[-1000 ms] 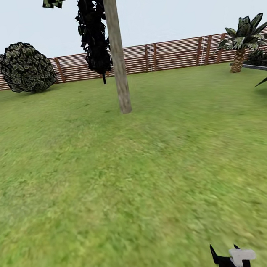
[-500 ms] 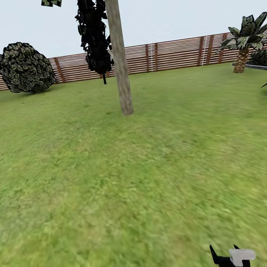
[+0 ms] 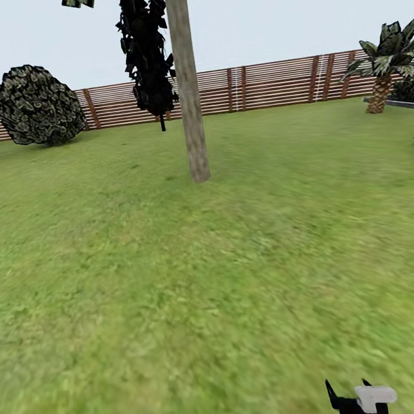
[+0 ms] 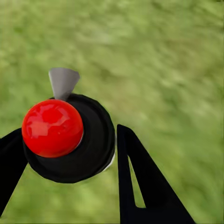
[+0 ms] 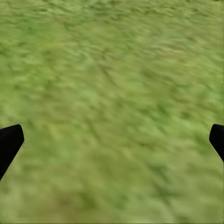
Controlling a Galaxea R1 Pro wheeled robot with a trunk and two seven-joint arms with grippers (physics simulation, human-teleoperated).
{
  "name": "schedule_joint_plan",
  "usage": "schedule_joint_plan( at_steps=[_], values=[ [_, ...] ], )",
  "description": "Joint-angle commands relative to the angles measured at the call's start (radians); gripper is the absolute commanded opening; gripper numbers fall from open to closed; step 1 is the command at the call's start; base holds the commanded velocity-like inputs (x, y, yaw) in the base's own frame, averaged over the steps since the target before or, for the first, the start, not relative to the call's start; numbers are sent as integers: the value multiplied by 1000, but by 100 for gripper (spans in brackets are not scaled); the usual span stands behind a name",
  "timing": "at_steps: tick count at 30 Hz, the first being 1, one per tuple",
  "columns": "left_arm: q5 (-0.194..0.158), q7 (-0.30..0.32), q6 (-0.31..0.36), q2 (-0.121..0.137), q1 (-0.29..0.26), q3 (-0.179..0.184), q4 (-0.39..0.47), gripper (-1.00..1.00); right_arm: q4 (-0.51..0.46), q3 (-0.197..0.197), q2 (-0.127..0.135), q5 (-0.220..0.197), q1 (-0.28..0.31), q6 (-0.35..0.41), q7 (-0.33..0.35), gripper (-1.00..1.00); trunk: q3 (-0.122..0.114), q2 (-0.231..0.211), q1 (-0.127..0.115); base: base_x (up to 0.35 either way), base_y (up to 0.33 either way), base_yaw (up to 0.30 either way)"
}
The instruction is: In the garden, pick up the pesticide atomizer on the floor and spray pesticide onto both trees until each tree trunk is fully covered.
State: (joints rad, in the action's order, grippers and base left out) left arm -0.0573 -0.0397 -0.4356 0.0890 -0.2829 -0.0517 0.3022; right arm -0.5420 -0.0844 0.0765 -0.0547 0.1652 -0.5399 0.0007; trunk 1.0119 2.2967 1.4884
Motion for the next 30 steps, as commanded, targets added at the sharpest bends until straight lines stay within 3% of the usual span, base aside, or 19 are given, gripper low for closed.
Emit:
schedule_joint_plan(
  at_steps=[1,30],
  values=[
    [-6,0,-3,0,-1,1,0,-100,0,1,0,-5,0,-3,0,100,1,0,0,336,48,0],
    [-6,0,-3,0,-1,1,-1,-100,0,1,0,-7,0,-3,1,100,1,0,0,336,3,0]
  ],
)
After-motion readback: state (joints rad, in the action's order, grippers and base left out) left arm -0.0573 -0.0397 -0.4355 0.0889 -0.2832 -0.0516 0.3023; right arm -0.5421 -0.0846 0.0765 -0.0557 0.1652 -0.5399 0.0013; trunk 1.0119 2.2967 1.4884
